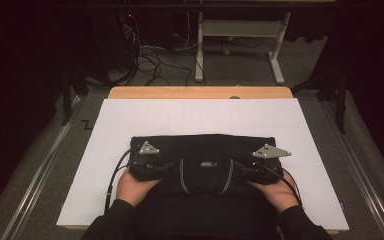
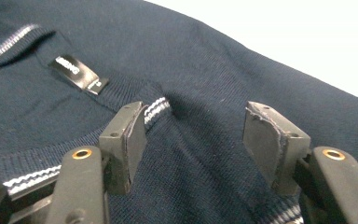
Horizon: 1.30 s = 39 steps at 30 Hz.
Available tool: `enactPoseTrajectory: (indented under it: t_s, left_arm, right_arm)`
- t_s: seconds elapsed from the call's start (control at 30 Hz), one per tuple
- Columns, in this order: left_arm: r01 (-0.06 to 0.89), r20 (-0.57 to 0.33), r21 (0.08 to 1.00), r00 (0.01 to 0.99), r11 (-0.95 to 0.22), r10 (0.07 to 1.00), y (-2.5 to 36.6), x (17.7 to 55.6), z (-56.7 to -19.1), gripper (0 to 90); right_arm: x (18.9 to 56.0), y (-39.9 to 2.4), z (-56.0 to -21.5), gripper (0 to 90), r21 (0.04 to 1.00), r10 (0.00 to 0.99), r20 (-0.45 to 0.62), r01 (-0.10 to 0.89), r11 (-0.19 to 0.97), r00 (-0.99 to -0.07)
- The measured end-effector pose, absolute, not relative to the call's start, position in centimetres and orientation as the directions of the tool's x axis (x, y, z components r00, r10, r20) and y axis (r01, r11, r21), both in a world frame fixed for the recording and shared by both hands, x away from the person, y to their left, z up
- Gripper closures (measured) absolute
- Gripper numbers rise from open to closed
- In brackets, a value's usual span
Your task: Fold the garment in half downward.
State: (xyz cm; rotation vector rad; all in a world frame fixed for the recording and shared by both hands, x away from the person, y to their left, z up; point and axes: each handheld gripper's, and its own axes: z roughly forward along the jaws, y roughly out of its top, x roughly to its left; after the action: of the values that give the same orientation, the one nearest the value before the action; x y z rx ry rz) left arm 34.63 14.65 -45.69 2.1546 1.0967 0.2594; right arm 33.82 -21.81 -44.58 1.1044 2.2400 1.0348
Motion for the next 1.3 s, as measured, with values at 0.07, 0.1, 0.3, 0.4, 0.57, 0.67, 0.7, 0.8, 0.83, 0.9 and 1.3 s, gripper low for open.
enactPoseTrajectory:
  t_s: [0.07, 0.1, 0.3, 0.4, 0.57, 0.67, 0.7, 0.8, 0.83, 0.9, 1.3]
  left_arm:
    - [0.631, -0.123, 0.652, 0.635, -0.421, 0.762, 14.4, 34.7, -45.9, 39.8]
    - [0.633, -0.125, 0.644, 0.64, -0.429, 0.758, 14.2, 34.7, -46.0, 39.8]
    - [0.626, -0.105, 0.615, 0.667, -0.479, 0.737, 13.5, 34.8, -46.5, 44.8]
    - [0.613, -0.104, 0.621, 0.682, -0.488, 0.724, 13.3, 34.6, -46.5, 53.1]
    - [0.589, -0.093, 0.624, 0.709, -0.514, 0.7, 13.1, 34.2, -46.5, 69.8]
    - [0.577, -0.078, 0.632, 0.712, -0.518, 0.698, 13.1, 34.0, -46.3, 76.0]
    - [0.574, -0.082, 0.644, 0.709, -0.506, 0.7, 13.2, 33.9, -46.2, 76.2]
    - [0.555, -0.087, 0.682, 0.708, -0.476, 0.701, 13.7, 33.4, -45.5, 76.2]
    - [0.544, -0.083, 0.696, 0.71, -0.469, 0.7, 13.9, 33.2, -45.3, 76.2]
    - [0.529, -0.087, 0.717, 0.713, -0.453, 0.696, 14.2, 32.8, -44.8, 76.2]
    - [0.478, -0.13, 0.794, 0.736, -0.375, 0.664, 16.3, 29.4, -44.0, 76.0]
  right_arm:
    - [33.9, -21.6, -45.0, 42.8, 0.761, 0.799, -0.053, 0.494, 0.42, -0.598]
    - [34.0, -21.5, -45.2, 43.3, 0.754, 0.795, -0.054, 0.497, 0.428, -0.604]
    - [34.0, -20.8, -46.2, 50.8, 0.717, 0.772, -0.049, 0.516, 0.469, -0.633]
    - [34.0, -20.7, -46.4, 58.6, 0.707, 0.766, -0.048, 0.52, 0.48, -0.642]
    - [33.9, -20.6, -46.5, 79.5, 0.703, 0.751, -0.035, 0.518, 0.487, -0.659]
    - [33.8, -20.5, -46.4, 82.5, 0.706, 0.743, -0.055, 0.5, 0.501, -0.667]
    - [33.7, -20.5, -46.4, 82.6, 0.712, 0.743, -0.059, 0.494, 0.499, -0.666]
    - [33.3, -20.7, -46.0, 82.6, 0.734, 0.747, -0.055, 0.48, 0.48, -0.662]
    - [33.2, -20.8, -45.9, 82.6, 0.741, 0.746, -0.058, 0.472, 0.478, -0.663]
    - [32.8, -20.9, -45.6, 82.6, 0.758, 0.743, -0.066, 0.45, 0.471, -0.666]
    - [29.4, -22.0, -44.3, 82.5, 0.845, 0.712, -0.037, 0.358, 0.397, -0.701]
